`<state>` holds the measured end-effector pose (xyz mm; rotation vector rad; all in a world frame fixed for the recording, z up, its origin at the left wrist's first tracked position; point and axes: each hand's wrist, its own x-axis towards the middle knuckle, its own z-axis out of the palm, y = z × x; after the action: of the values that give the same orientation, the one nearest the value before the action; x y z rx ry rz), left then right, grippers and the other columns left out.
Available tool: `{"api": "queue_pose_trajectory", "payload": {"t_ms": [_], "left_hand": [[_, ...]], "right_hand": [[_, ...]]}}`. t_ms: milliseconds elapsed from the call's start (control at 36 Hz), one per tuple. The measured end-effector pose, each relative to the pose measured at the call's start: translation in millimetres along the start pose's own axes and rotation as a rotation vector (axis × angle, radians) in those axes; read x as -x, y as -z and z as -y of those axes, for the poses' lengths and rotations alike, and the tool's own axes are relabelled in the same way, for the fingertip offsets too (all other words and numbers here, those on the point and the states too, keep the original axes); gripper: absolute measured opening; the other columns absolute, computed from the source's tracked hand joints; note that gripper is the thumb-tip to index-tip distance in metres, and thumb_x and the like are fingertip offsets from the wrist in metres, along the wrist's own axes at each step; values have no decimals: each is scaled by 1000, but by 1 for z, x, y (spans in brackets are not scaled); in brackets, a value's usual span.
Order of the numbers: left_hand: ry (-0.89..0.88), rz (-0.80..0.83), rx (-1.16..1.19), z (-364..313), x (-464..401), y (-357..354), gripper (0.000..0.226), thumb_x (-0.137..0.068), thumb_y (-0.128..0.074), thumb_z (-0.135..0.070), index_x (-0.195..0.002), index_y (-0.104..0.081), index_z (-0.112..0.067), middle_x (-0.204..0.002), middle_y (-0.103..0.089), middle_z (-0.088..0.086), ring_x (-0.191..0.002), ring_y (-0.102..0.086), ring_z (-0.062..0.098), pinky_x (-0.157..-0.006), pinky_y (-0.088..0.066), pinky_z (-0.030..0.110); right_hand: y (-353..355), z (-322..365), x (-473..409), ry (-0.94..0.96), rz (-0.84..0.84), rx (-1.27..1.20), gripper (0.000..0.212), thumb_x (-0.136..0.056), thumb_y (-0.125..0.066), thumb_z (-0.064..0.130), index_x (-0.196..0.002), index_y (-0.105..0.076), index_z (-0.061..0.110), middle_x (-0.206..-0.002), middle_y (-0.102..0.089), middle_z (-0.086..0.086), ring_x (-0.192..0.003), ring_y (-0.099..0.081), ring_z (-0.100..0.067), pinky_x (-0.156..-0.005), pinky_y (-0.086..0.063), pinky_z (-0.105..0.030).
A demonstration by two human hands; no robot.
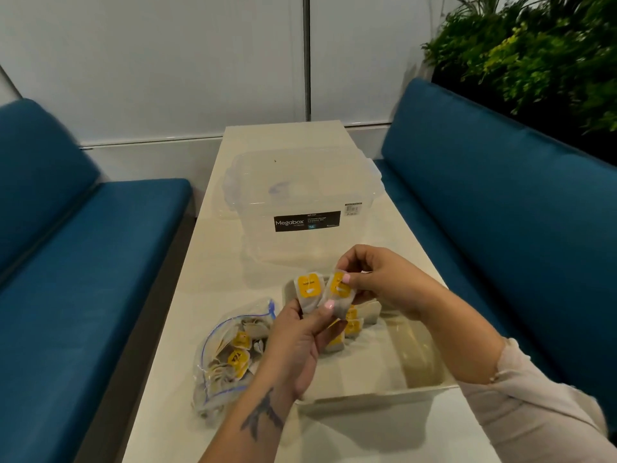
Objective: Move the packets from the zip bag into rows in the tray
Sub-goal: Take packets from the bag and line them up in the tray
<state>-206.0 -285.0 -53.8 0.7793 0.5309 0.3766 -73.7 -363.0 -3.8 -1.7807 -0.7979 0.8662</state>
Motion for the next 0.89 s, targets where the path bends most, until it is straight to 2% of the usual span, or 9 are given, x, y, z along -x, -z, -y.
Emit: {"api": "queue_pose_trajectory", "payload": {"t_ms": [56,167,306,389,472,611,722,806,889], "left_hand": [[-12,-19,3,1,-1,-1,24,-86,-56,3,-109,-58,-4,-101,-71,14,-82,-71,20,-70,-59,26],[-30,-13,4,2,-2,-3,23,-87,-55,2,-108,-59,-6,-99,-71,13,-82,-70,19,-68,-59,25],[-49,1,-19,3,-3,-3,24,-86,-56,1,-108,-60,-8,-104,-71,13,-90,-69,22,-76,-58,27],[-55,1,-77,3,-5,-1,30,-81,-61,-7,-111,-60,-10,-105,-71,11,-95,-70,21,-78,-58,26],[-42,-52,-84,1,-10,5,26,-85,-59,-17,-109,-57,-8,-105,-71,11,-91,-70,19,-68,-58,24],[-79,-159,-106,-4,-17,17,20,-99,-41,-21,-104,-55,-7,-98,-69,8,-94,-67,21,-69,-59,25],[-126,-188,-106,-10,-15,20,20,-100,-39,-18,-95,-55,-8,-95,-68,7,-89,-66,23,-70,-57,27],[-132,-190,-108,-11,-14,22,19,-100,-39,-18,-95,-55,-8,-94,-69,6,-85,-68,20,-69,-58,28],[-128,-196,-118,-11,-14,24,19,-100,-40,-18,-97,-55,-7,-96,-69,6,-88,-69,21,-69,-58,27]], "right_hand": [[2,-1,0,-8,-6,2,11,-89,-60,0,-95,-61,10,-82,-61,-3,-64,-62,-9,-59,-54,-19],[5,-3,0,-12,1,-8,24,-82,-67,-4,-98,-61,13,-80,-57,-6,-66,-61,-13,-62,-55,-22],[7,-4,-2,-16,-50,-25,28,-80,-71,-3,-99,-62,15,-81,-61,-10,-66,-62,-15,-61,-55,-22],[7,-5,-2,-7,-63,-15,21,-79,-71,-3,-91,-64,14,-78,-63,-8,-61,-61,-12,-57,-54,-19],[12,-7,-2,5,-102,20,15,-79,-70,-4,-84,-66,10,-77,-66,-8,-66,-61,-16,-62,-55,-22],[21,-18,-5,-43,-180,270,17,-81,-71,3,-77,-67,19,-71,-65,5,-63,-59,-4,-56,-48,-10],[20,-38,-9,-111,-192,533,23,-79,-73,10,-69,-63,28,-69,-62,11,-70,-59,-10,-65,-49,-24],[15,-54,-13,-163,-160,609,29,-77,-73,8,-62,-59,29,-65,-60,12,-66,-59,-9,-55,-43,-20],[10,-68,-17,-222,-118,643,31,-77,-73,8,-60,-58,28,-67,-60,12,-74,-61,-11,-65,-46,-22]]}}
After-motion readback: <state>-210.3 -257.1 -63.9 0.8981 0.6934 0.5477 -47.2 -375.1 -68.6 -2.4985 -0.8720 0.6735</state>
